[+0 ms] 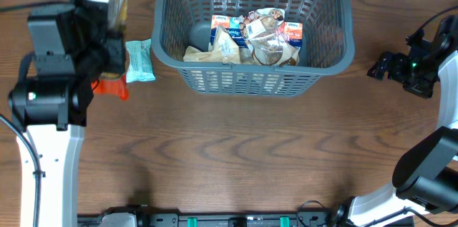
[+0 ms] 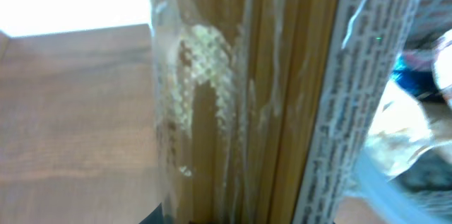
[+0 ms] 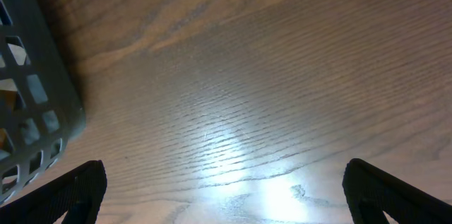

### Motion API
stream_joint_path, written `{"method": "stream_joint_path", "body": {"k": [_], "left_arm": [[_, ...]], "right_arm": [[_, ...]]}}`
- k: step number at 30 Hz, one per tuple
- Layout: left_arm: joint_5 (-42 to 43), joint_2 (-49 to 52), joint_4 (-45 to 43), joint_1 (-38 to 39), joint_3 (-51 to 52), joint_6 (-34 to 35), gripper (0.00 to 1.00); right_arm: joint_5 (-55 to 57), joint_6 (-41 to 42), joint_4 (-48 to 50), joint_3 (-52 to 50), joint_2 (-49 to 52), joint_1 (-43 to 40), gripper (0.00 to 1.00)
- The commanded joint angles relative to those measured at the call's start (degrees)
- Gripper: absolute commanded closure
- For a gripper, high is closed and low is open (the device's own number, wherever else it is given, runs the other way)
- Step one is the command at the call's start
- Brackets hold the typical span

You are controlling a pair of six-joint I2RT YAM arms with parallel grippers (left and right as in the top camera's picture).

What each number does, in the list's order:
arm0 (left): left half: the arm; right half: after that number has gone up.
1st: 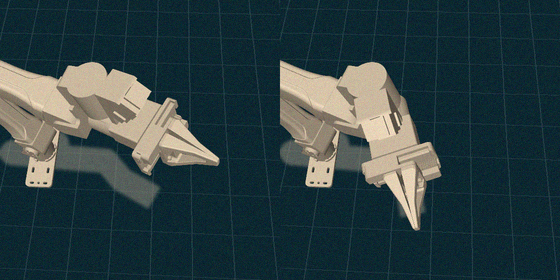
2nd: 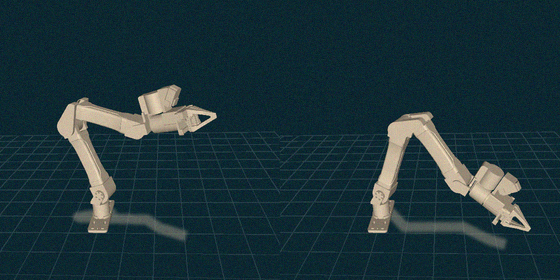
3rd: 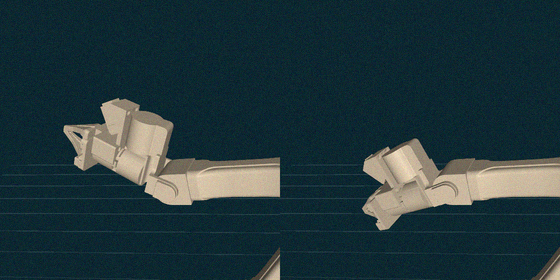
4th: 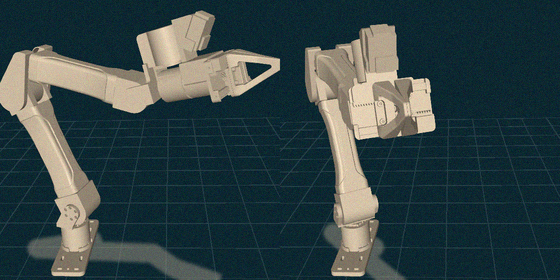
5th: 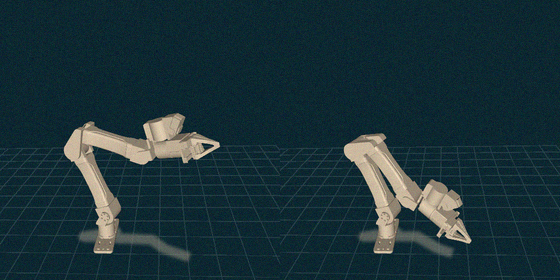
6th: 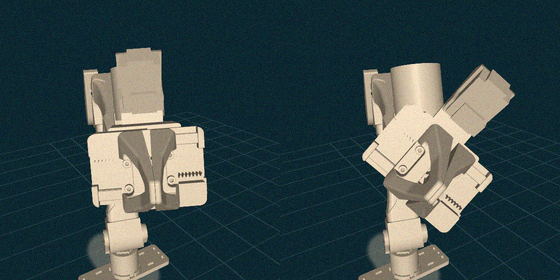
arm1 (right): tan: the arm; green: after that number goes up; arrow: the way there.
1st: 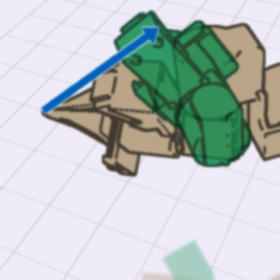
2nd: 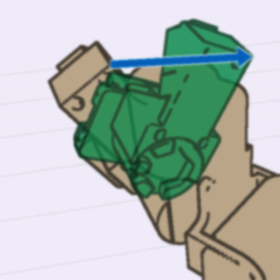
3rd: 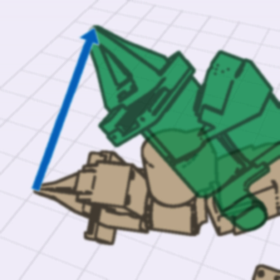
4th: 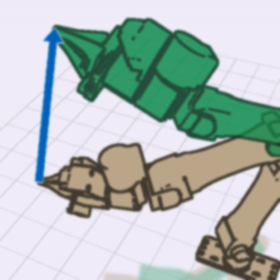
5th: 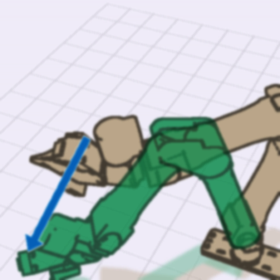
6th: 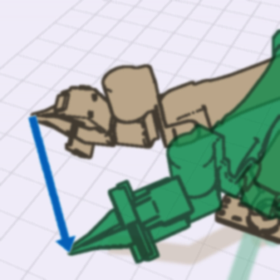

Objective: Pack container
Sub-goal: 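Lift the spaghetti pack and lower it into the basket with the left gripper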

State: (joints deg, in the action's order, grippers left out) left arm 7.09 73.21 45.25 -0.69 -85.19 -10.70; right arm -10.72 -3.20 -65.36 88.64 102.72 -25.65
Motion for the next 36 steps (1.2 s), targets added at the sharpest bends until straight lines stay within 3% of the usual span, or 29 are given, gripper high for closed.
{"method": "stream_joint_path", "body": {"k": [1,6,16,28,36], "left_arm": [[-0.04,1.51,-1.16,2.40,-6.56,0.28,0.94],[-0.28,5.46,-1.14,7.72,-12.68,-1.75,0.94],[-9.73,12.70,-0.50,19.56,-23.30,-12.00,0.94],[-9.70,16.63,1.88,27.85,-23.91,-27.19,0.94],[-9.68,21.42,1.86,31.80,-23.91,-30.91,0.94]], "right_arm": [[-0.50,-0.70,0.07,-0.26,0.15,-0.13,0.01],[-0.50,-0.70,0.04,-0.26,0.15,-0.13,0.01],[-0.48,-0.72,0.00,-0.26,0.15,-0.13,0.01],[-0.48,-0.72,0.00,-0.26,0.15,-0.15,0.01],[-0.48,-0.72,-0.04,-0.26,0.15,-0.15,0.01]]}}
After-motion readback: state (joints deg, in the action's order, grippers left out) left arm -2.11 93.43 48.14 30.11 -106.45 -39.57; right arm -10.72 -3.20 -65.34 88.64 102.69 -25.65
